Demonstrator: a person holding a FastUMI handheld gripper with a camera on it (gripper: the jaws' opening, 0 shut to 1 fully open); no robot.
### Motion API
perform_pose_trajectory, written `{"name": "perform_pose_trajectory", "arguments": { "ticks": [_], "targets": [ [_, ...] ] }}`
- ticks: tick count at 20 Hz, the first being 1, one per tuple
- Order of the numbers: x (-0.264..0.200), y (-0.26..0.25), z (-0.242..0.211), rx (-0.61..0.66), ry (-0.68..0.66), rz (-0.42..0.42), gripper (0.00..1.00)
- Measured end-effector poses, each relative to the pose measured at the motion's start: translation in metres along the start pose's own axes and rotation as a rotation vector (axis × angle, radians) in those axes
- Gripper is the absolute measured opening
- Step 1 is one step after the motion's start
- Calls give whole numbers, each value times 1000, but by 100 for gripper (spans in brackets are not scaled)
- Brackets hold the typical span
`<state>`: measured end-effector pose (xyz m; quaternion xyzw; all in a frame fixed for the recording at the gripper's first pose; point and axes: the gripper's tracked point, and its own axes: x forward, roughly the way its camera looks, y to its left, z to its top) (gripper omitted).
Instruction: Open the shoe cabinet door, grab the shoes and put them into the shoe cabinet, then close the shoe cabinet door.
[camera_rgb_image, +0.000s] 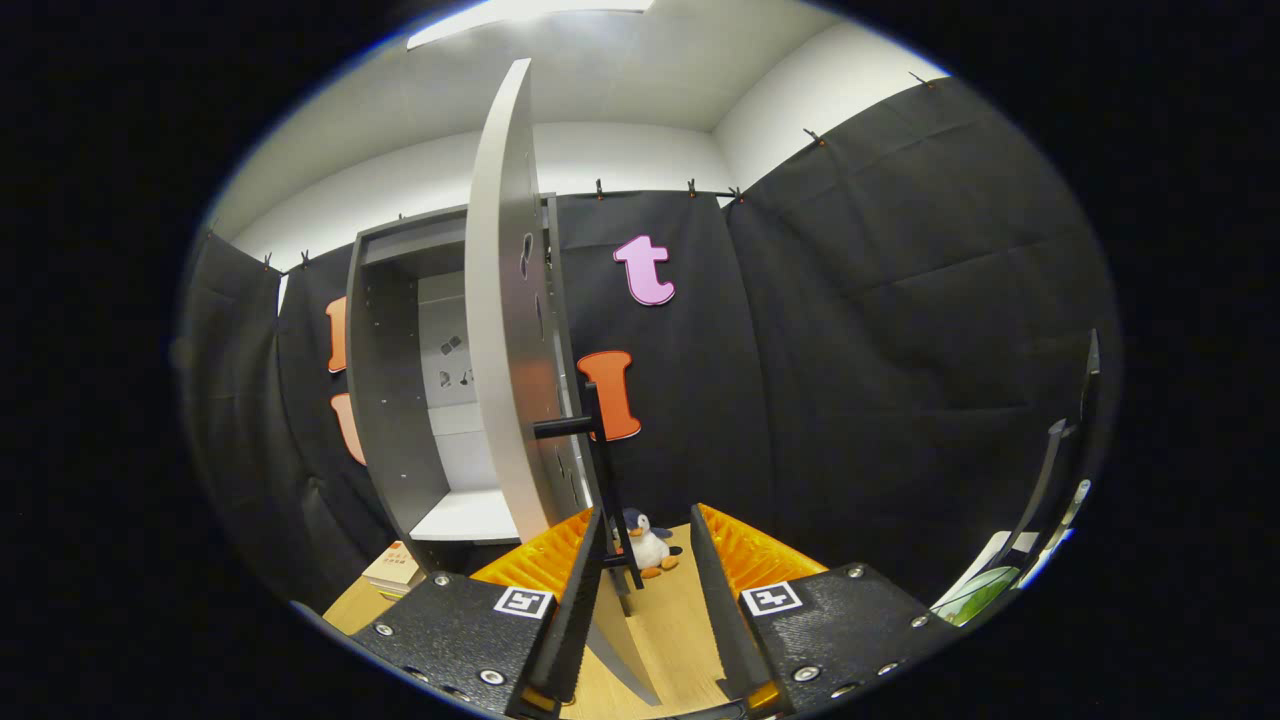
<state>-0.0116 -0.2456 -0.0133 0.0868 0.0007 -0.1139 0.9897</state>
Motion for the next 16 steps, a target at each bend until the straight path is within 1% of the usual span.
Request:
{"name": "perform_pose_trajectory", "arguments": {
  "ticks": [2, 5, 8, 11, 13, 16],
  "targets": [
    [-1, -10, 1, -14, 0, -25, 55],
    [-3, -3, 2, -7, 1, -18, 57],
    [-11, 3, 12, -47, -16, -16, 59],
    [-42, 30, 33, -83, -47, 18, 60],
    [-56, 53, 39, -89, -57, 57, 60],
    [-66, 95, 40, -106, -65, 114, 60]
  ]
}}
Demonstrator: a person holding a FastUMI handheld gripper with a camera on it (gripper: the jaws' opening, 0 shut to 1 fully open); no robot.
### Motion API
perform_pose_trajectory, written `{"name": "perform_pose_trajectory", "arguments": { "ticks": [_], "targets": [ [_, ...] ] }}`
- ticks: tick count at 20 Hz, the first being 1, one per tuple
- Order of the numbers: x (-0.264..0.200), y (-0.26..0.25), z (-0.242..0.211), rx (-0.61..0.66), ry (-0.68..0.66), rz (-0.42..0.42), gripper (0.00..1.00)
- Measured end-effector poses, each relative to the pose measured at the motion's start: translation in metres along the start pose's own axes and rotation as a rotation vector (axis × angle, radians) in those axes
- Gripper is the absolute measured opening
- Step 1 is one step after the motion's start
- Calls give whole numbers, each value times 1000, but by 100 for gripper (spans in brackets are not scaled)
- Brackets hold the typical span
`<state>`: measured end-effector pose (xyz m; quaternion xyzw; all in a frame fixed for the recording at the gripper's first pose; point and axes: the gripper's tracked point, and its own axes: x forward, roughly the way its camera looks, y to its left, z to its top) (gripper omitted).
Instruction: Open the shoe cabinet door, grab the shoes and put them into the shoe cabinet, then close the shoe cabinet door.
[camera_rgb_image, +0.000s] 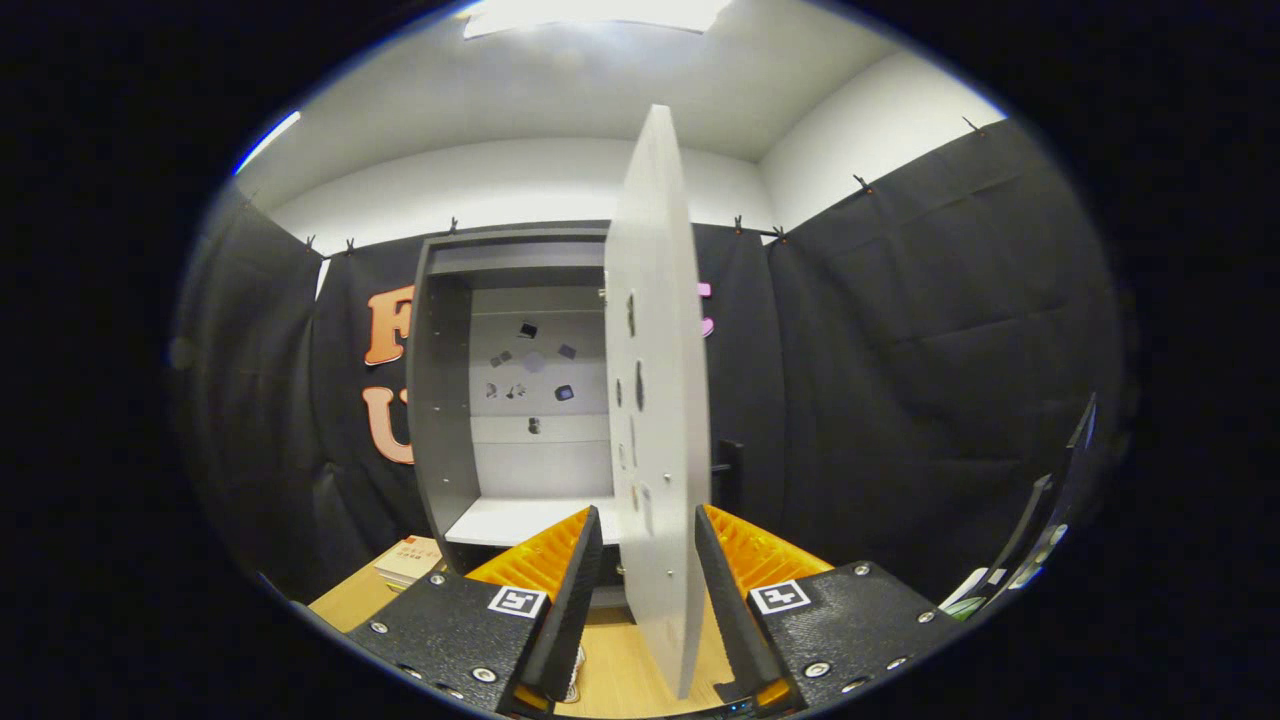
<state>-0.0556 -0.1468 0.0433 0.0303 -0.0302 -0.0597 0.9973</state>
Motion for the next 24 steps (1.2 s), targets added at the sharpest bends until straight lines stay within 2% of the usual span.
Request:
{"name": "perform_pose_trajectory", "arguments": {
  "ticks": [6, 9, 12, 18, 24],
  "targets": [
    [0, 80, -8, -48, -26, 68, 63],
    [0, 109, -15, -73, -43, 93, 73],
    [0, 132, -14, -97, -59, 110, 78],
    [1, 149, -19, -71, -53, 121, 86],
    [3, 156, -49, -57, 11, 129, 88]
  ]
}}
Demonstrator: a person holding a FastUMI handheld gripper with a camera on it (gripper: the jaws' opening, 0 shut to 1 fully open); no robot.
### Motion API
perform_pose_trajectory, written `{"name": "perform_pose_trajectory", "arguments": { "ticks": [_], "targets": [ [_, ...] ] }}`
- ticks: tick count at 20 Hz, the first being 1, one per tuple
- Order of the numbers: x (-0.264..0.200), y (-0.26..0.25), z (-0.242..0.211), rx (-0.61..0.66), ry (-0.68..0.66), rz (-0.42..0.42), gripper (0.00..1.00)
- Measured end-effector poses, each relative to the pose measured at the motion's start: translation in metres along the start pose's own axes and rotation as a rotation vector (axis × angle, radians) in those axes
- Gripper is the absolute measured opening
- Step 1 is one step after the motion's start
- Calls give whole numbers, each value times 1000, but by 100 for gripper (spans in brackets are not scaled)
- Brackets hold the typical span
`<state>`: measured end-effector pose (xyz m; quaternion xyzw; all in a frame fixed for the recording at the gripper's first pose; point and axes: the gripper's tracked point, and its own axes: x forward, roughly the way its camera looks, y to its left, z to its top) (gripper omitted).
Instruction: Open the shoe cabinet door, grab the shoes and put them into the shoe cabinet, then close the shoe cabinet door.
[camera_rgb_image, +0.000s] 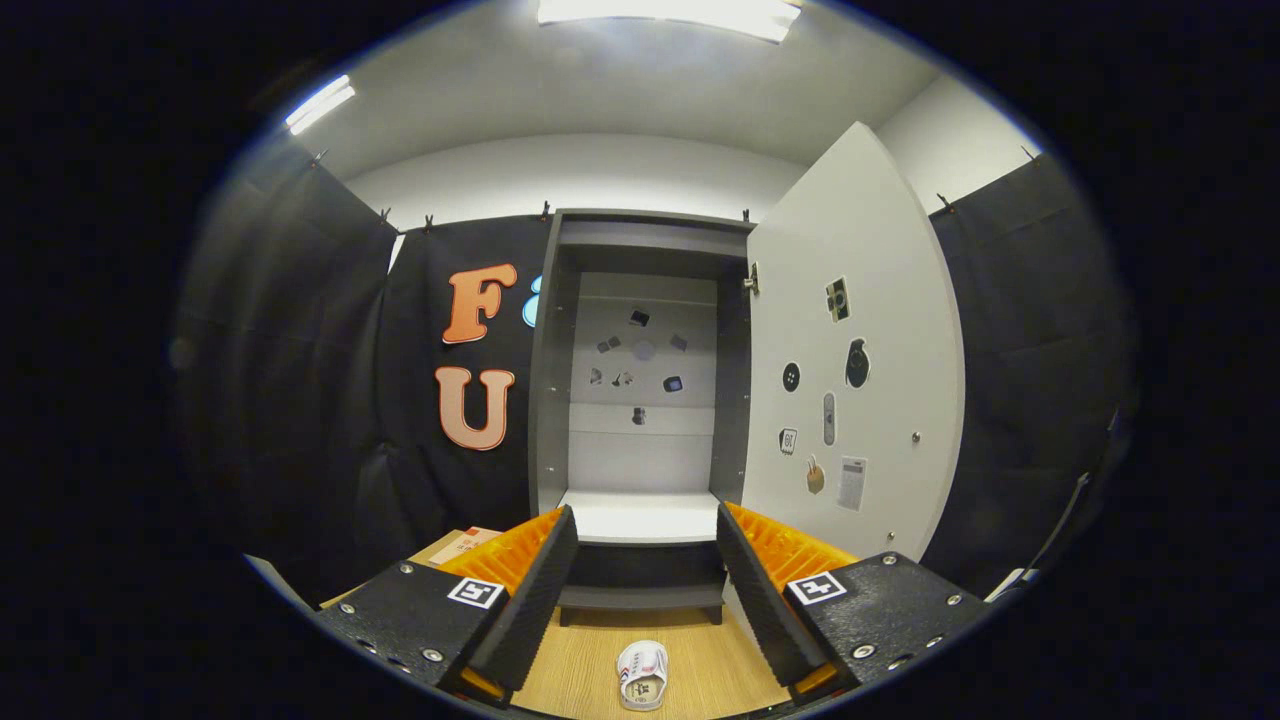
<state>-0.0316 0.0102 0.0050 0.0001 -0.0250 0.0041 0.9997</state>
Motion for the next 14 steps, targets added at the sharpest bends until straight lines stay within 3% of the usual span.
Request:
{"name": "perform_pose_trajectory", "arguments": {
  "ticks": [6, 14],
  "targets": [
    [19, 14, -94, 35, 183, 23, 88],
    [41, 25, -277, 27, 527, 46, 88]
  ]
}}
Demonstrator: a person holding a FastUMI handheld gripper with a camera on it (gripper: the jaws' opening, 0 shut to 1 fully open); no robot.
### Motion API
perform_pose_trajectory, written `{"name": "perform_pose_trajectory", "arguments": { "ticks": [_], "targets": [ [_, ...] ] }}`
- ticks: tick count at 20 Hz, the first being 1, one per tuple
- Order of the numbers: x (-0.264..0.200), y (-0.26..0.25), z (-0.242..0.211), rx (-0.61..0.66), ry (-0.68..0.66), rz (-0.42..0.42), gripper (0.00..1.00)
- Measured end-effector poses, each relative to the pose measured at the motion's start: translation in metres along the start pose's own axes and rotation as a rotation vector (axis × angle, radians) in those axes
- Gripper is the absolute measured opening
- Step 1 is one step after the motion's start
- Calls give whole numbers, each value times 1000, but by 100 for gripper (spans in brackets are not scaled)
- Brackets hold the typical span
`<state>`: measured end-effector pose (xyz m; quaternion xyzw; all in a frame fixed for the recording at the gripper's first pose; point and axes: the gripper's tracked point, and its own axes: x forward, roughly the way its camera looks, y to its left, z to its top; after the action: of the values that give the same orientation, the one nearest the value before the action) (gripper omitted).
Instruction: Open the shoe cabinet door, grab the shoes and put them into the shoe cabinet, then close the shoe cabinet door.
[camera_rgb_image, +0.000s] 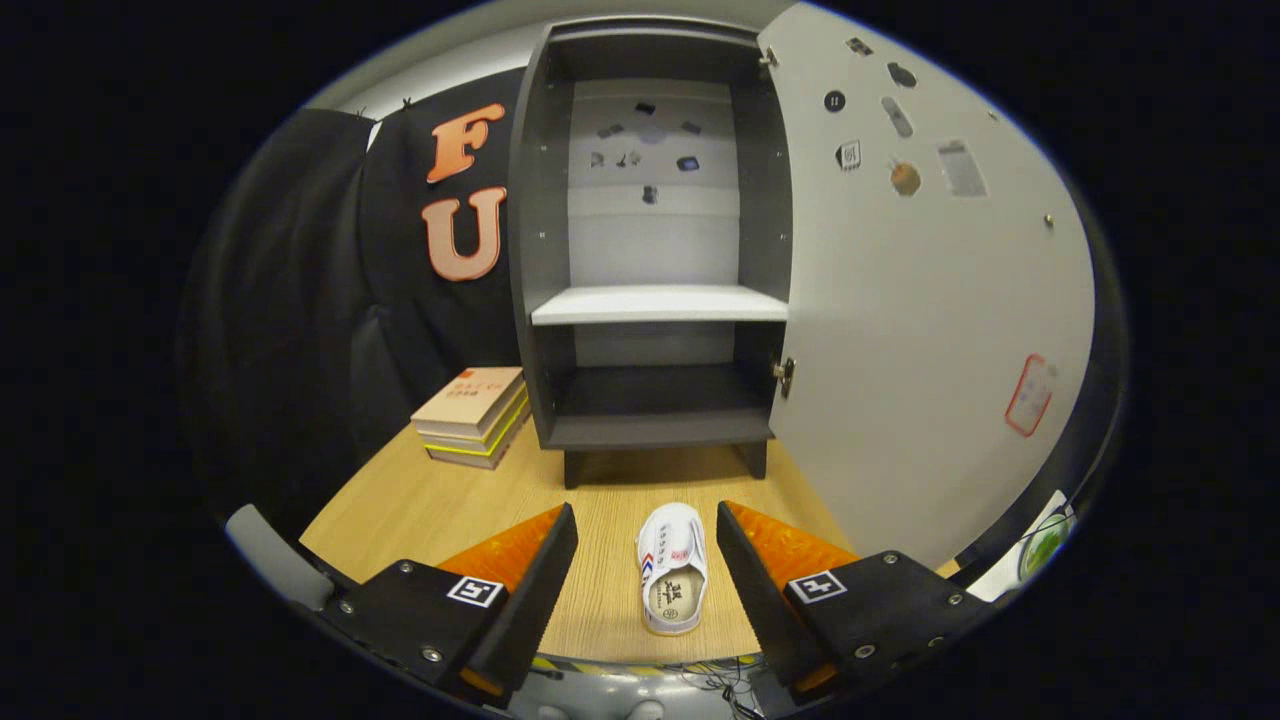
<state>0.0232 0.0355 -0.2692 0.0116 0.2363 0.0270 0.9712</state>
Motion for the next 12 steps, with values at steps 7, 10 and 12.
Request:
{"name": "perform_pose_trajectory", "arguments": {
  "ticks": [7, 10, 12],
  "targets": [
    [79, 2, -106, 21, 232, 31, 88],
    [99, 5, -128, 38, 289, 57, 85],
    [111, 5, -139, 58, 321, 63, 81]
  ]
}}
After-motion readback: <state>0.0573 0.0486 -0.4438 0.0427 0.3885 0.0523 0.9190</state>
